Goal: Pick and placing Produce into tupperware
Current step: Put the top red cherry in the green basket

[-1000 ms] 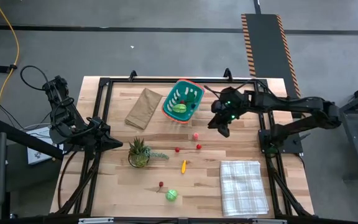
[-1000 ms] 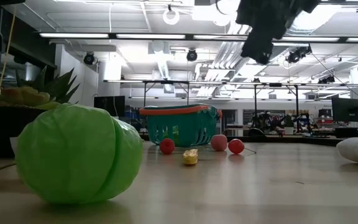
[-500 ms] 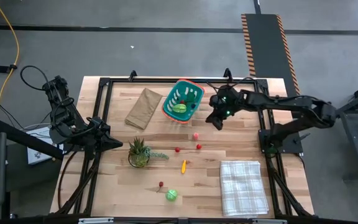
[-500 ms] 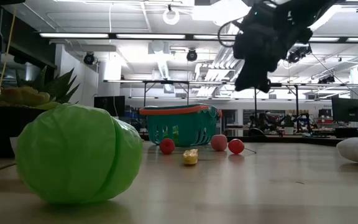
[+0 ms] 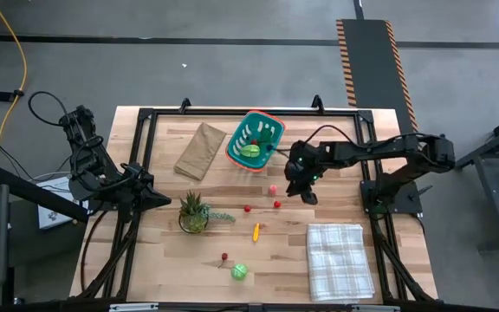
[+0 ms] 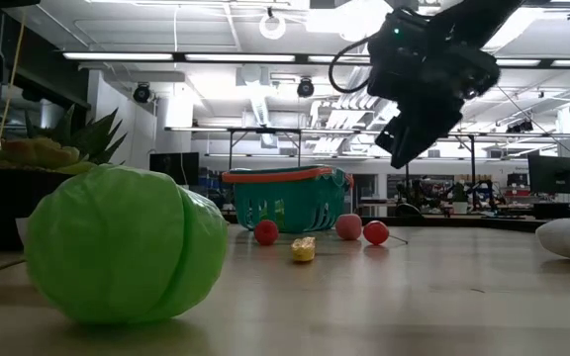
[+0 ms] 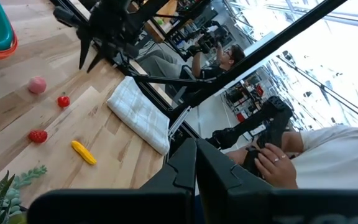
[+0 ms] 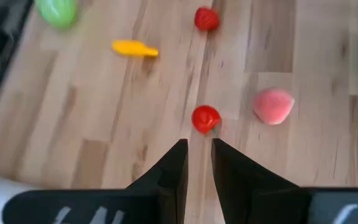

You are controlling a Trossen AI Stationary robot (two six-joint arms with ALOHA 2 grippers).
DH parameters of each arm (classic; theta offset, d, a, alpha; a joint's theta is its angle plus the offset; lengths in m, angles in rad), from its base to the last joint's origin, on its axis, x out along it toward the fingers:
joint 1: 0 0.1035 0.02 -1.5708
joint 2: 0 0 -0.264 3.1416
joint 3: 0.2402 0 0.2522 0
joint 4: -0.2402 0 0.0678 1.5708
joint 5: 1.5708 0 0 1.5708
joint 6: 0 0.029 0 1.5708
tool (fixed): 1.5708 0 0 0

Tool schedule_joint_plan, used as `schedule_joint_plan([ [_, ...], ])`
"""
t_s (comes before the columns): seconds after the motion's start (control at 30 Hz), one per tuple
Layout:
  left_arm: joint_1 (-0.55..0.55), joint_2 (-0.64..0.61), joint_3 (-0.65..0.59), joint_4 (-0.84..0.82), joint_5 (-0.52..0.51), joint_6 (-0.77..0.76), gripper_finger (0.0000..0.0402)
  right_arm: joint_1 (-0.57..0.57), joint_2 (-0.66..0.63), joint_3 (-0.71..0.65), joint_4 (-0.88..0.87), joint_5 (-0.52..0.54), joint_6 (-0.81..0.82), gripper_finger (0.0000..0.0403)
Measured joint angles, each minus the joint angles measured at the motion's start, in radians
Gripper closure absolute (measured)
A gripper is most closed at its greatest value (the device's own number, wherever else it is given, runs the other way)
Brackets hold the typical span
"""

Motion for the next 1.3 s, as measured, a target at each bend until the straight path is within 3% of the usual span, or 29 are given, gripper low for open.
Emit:
schedule_joint_plan([
  [0.3,0.000,0.000,0.000,0.000,0.000,0.000,0.0401,0.052,0.018,0.000,-0.008,0.211,-0.174,0.0330],
  [0.57,0.000,0.000,0.000,0.000,0.000,0.000,0.0401,0.115,0.103,0.000,0.044,0.243,-0.209,0.0296],
  [1.3,0.000,0.000,0.000,0.000,0.000,0.000,0.0401,0.168,0.211,0.000,0.130,0.318,-0.206,0.0295],
])
